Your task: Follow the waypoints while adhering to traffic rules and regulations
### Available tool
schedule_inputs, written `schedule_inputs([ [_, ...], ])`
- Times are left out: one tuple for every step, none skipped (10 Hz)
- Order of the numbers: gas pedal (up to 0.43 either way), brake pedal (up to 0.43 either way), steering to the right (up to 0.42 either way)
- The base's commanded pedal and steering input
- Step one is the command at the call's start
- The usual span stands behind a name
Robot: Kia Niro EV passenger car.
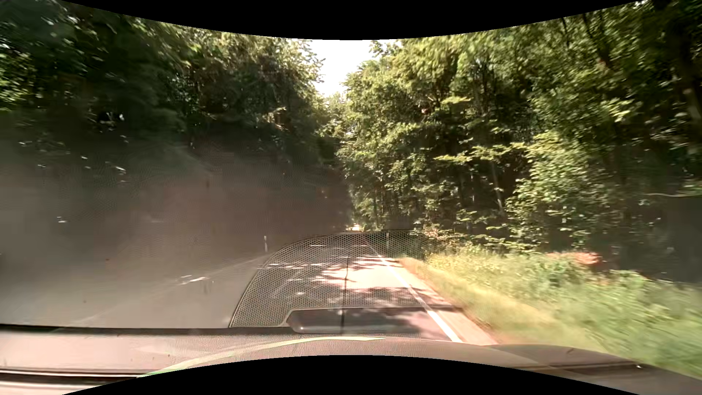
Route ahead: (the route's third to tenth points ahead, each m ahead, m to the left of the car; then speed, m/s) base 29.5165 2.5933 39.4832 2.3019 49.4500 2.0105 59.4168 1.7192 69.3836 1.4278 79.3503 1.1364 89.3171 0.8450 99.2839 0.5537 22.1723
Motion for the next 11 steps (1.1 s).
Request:
schedule_inputs([
  [0.13,0.0,0.002],
  [0.13,0.0,0.002],
  [0.138,0.0,0.002],
  [0.138,0.0,0.003],
  [0.138,0.0,0.004],
  [0.138,0.0,0.006],
  [0.138,0.0,0.007],
  [0.138,0.0,0.006],
  [0.138,0.0,0.006],
  [0.138,0.0,0.006],
  [0.138,0.0,0.005],
])
